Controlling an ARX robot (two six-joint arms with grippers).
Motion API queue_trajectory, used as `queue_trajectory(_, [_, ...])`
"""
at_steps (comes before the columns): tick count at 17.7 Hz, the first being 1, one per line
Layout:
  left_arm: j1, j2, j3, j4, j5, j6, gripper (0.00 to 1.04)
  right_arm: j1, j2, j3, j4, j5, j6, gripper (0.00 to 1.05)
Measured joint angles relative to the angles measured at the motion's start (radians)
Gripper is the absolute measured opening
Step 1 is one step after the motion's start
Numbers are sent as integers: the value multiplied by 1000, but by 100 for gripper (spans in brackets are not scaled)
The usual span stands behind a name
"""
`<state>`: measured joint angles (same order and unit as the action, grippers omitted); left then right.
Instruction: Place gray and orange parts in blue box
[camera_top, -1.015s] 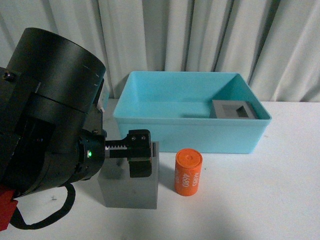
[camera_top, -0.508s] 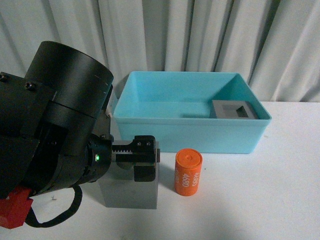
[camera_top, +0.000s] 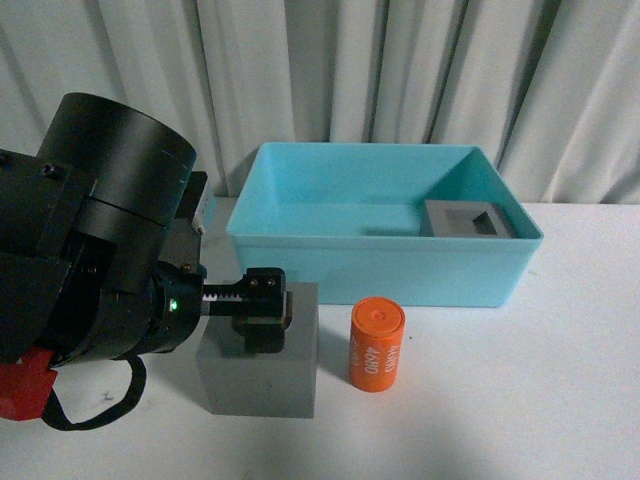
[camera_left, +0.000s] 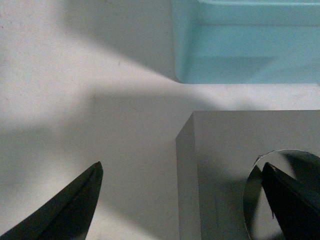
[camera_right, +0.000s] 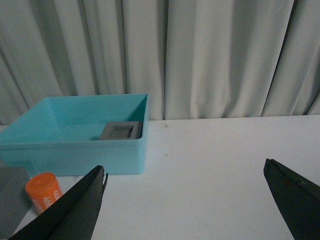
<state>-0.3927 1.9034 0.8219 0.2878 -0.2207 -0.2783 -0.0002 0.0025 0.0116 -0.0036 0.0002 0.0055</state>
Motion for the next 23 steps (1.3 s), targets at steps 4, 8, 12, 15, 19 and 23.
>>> queue_trajectory(4, [-2,-15,-22,1,42,-21,59,0,0,0,0,0,0,98])
queue_trajectory(8, [-11,-75,-67,-34,63,-64,23,0,0,0,0,0,0,98])
queue_trajectory(12, [14,-207,-74,-148,61,-119,21,0,0,0,0,0,0,98])
queue_trajectory(15, [49,-356,42,-179,41,-134,20,0,0,0,0,0,0,98])
queue_trajectory(19, [60,-388,126,-163,21,-126,20,0,0,0,0,0,0,98])
queue_trajectory(23, [60,-379,149,-162,22,-114,20,0,0,0,0,0,0,98])
